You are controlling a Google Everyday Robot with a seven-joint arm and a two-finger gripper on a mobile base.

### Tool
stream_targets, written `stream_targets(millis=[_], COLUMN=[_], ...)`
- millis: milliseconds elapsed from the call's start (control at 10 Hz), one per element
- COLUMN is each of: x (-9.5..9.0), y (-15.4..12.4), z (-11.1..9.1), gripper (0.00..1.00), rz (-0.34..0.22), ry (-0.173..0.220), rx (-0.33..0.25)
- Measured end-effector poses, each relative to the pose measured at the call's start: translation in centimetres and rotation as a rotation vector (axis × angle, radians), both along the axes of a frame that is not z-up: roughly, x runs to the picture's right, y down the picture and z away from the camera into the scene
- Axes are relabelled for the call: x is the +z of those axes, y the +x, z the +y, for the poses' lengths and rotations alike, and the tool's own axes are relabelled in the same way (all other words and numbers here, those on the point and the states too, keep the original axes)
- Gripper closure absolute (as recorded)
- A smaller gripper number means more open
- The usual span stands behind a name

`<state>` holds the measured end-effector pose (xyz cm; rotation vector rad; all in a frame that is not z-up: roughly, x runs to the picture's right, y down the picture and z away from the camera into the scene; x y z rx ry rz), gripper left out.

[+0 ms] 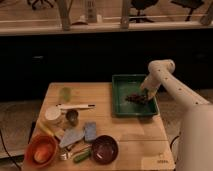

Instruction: Place grapes in table surface

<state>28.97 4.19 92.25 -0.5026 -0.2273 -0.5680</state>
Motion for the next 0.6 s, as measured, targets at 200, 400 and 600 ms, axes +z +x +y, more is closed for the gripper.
stream_targets(millis=[200,400,600], x=[-0.4,-0.3,1.3], y=[0.6,0.8,-0.3], z=[0.0,0.1,1.7], gripper=[0.23,0.21,0.20], rz=[0.006,0.009,-0.003], ry=[0.004,-0.002,-0.026], rx=[0.000,0.011,0.025])
